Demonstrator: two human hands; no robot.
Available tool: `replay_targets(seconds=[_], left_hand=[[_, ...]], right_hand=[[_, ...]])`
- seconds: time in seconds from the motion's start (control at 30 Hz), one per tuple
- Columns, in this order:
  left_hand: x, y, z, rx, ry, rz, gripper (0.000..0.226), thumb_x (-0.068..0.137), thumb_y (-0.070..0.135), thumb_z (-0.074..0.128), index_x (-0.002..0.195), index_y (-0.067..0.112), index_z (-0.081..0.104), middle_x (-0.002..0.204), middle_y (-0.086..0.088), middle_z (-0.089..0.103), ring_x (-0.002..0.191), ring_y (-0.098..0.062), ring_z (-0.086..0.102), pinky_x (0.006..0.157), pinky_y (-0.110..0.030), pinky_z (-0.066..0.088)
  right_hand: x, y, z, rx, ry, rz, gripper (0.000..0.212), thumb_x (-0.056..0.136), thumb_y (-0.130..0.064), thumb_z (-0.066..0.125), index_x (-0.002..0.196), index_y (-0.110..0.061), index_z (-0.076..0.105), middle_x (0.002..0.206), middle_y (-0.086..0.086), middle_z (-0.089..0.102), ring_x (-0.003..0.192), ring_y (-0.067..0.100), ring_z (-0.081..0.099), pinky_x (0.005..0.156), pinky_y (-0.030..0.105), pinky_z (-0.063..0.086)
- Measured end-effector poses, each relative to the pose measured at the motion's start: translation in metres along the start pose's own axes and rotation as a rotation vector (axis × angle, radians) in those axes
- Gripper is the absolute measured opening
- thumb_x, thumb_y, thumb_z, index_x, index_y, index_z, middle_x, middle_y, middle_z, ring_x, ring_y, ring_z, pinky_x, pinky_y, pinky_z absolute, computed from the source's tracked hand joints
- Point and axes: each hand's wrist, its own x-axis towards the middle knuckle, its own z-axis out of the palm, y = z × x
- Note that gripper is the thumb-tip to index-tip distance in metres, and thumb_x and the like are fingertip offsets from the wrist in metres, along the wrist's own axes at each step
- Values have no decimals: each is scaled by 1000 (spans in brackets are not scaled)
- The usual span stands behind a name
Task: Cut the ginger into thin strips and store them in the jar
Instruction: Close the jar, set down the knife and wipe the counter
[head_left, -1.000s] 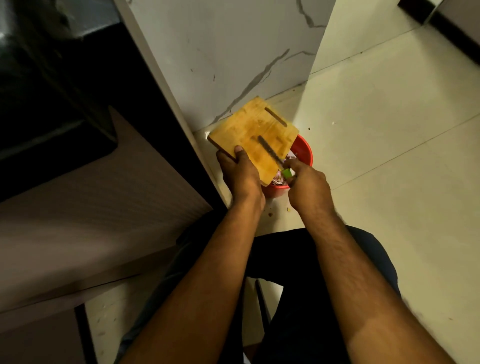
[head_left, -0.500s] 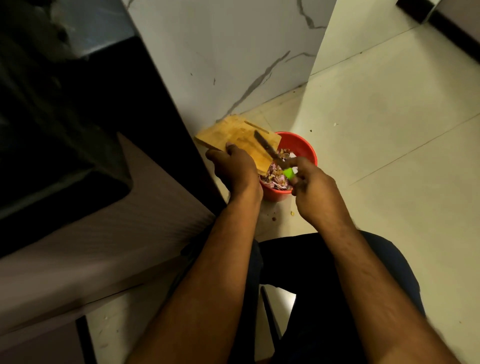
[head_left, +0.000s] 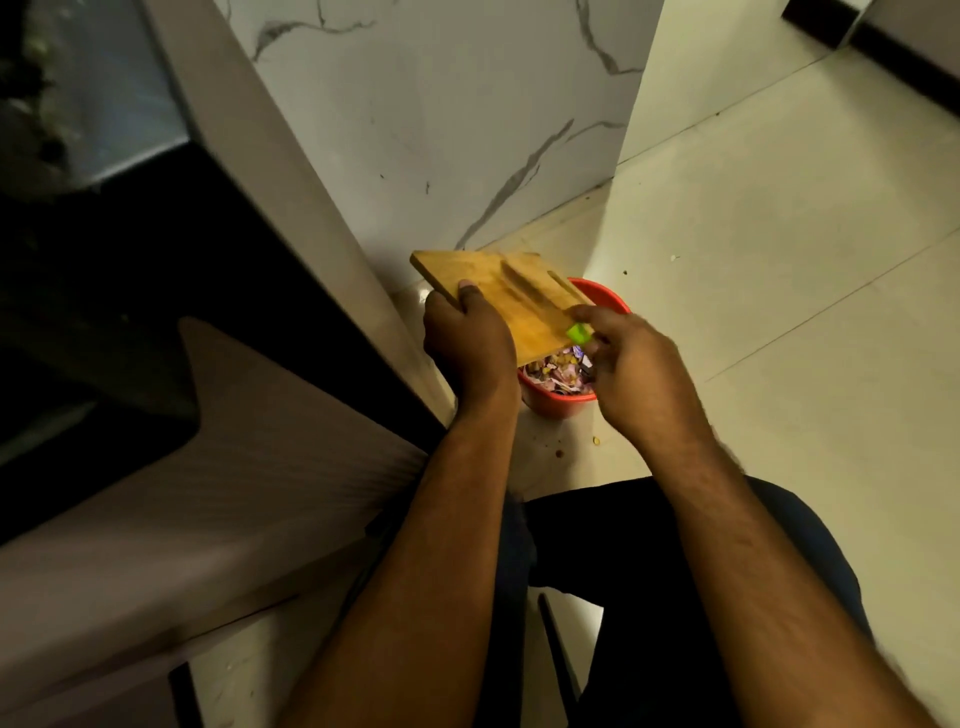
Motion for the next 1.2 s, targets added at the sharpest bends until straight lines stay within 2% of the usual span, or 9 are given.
replay_targets(seconds=[0.2, 0.33, 0.43, 0.57, 0.67, 0.83, 0.97, 1.07, 1.2], left_hand=[[3, 1, 1, 12, 34, 70, 18, 104, 21, 49, 104, 6, 59, 99, -4, 62, 84, -15, 59, 72, -23, 47], [1, 2, 1, 19, 54, 126, 20, 105, 23, 48, 107, 5, 57, 97, 2, 55, 83, -11, 55, 64, -15, 41], [3, 1, 1, 22, 48, 94, 26, 106, 22, 47, 119, 1, 56, 101, 2, 52, 88, -11, 54, 70, -19, 43], [3, 1, 2, -1, 47, 68, 25, 106, 20, 46, 121, 2, 56, 104, 1, 56, 86, -8, 54, 57, -6, 41], [2, 4, 0, 2, 41, 81, 26, 106, 23, 46, 120, 3, 56, 103, 2, 54, 87, -10, 55, 67, -15, 44], [1, 6, -2, 65, 64, 145, 25, 106, 25, 46, 111, 3, 57, 97, 1, 56, 84, -14, 57, 65, -18, 42], [4, 4, -1, 85, 38, 132, 20, 105, 25, 47, 105, 6, 57, 94, 1, 56, 88, -20, 62, 76, -30, 49], [1, 6, -1, 106, 18, 135, 22, 105, 25, 47, 107, 7, 59, 96, 1, 59, 87, -18, 62, 73, -28, 47], [-1, 9, -1, 82, 9, 159, 20, 106, 27, 46, 109, 13, 59, 98, 4, 58, 86, -13, 61, 74, -25, 49]], right_hand=[[21, 9, 7, 84, -165, 329, 39, 96, -17, 54, 134, -26, 55, 116, 6, 62, 96, 23, 58, 74, 26, 41], [16, 3, 1, -301, -22, 243, 35, 91, -8, 56, 126, -12, 60, 109, 14, 65, 90, 29, 59, 68, 26, 38], [11, -14, -3, 35, -41, 112, 44, 91, -5, 57, 133, -17, 56, 124, 9, 60, 109, 27, 58, 84, 26, 43], [8, -6, -1, 134, -197, 49, 39, 96, -9, 51, 122, -35, 64, 98, -6, 60, 79, 8, 55, 71, 21, 46], [16, 7, 1, 160, -144, 163, 38, 94, -6, 52, 121, -28, 66, 92, -4, 63, 83, 19, 61, 75, 29, 48], [27, 14, 3, -263, -19, 264, 34, 90, -8, 57, 123, -16, 63, 102, 14, 66, 76, 24, 50, 67, 26, 39], [20, -6, 6, 22, 46, 1, 44, 91, -9, 56, 131, -27, 58, 110, 7, 61, 100, 25, 60, 88, 33, 49], [25, -11, 13, 93, -45, -179, 42, 92, -8, 55, 126, -32, 63, 103, -5, 52, 97, 15, 55, 84, 21, 41], [33, -3, 14, 149, -60, 12, 40, 92, -4, 52, 129, -18, 61, 110, -1, 56, 97, 13, 59, 82, 14, 42]])
